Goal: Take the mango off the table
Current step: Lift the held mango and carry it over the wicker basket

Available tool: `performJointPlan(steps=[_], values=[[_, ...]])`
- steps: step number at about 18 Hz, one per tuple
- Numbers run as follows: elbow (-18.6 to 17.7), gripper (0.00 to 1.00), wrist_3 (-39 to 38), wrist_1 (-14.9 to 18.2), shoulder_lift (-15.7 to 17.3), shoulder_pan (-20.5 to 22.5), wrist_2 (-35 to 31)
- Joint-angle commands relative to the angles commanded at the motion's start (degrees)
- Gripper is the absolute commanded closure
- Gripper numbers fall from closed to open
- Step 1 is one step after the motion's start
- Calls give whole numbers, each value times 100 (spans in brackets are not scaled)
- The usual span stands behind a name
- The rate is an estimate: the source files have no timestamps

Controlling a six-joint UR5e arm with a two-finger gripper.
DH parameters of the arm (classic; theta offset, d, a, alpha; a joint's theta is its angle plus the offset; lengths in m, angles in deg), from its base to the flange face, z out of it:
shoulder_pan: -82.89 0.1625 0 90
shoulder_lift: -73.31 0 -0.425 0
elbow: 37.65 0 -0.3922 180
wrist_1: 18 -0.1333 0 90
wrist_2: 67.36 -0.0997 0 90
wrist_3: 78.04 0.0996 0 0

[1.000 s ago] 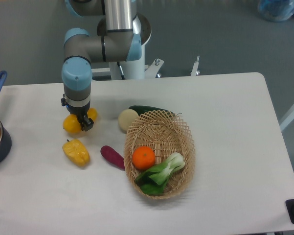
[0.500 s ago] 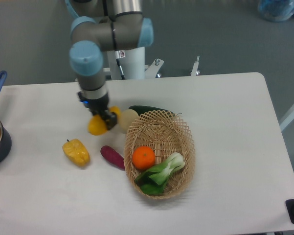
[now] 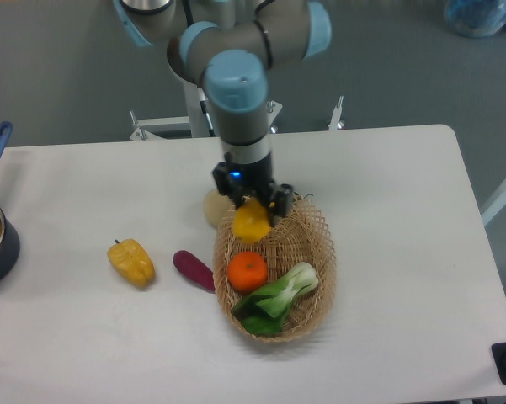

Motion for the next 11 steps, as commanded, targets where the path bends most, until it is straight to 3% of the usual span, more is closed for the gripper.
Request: performJointPlan(steps=[4,7,11], values=[[71,88,1045,606,254,606,0],[10,88,1836,774,317,1054,149],[1,88,2338,924,378,1328,123]])
